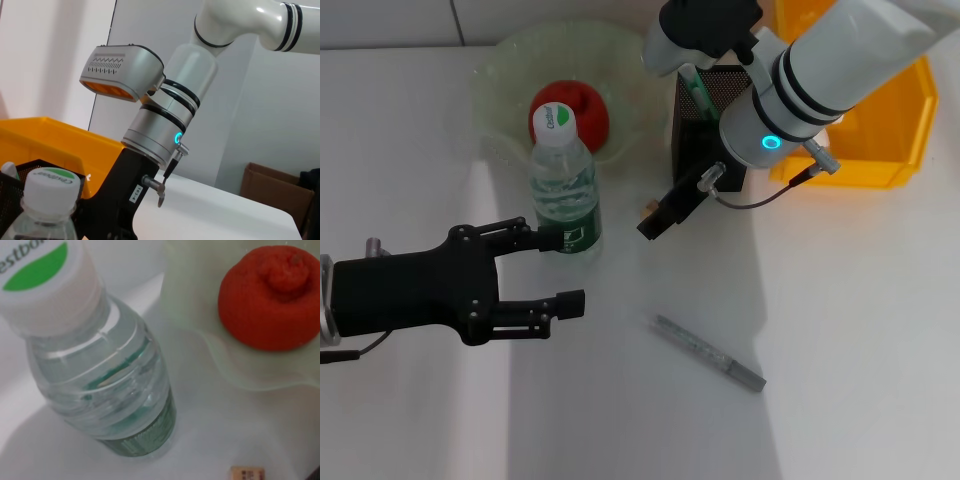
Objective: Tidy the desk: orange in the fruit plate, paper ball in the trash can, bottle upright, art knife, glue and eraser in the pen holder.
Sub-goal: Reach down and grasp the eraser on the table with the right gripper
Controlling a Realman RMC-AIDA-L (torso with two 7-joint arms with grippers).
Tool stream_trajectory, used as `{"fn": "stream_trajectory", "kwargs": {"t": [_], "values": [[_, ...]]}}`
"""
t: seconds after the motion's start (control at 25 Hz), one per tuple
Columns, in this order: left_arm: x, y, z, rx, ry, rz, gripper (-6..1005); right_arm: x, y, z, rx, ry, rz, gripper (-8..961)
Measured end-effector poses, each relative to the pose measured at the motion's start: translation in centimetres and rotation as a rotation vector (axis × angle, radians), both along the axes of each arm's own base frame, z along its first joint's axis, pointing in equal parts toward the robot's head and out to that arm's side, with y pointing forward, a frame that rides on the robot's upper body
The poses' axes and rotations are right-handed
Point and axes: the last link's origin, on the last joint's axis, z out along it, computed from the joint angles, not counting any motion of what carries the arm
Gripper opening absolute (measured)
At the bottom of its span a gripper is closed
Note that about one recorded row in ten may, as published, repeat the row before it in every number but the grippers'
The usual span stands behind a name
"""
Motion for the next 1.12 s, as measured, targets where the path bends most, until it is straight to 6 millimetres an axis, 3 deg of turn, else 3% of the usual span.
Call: {"fn": "stream_trajectory", "kwargs": {"t": [0.76, 0.96, 1.12], "values": [[0.2, 0.0, -0.5, 0.007, -0.006, 0.0, 845, 0.8, 0.1, -0.5, 0.029, 0.007, -0.004, 716], [0.2, 0.0, -0.6, 0.007, -0.007, 0.005, 845, 1.0, 0.1, -0.6, 0.033, 0.003, -0.004, 534], [0.1, -0.1, -0.8, 0.005, -0.009, 0.012, 845, 1.0, -0.2, -1.1, 0.026, 0.004, 0.006, 489]]}}
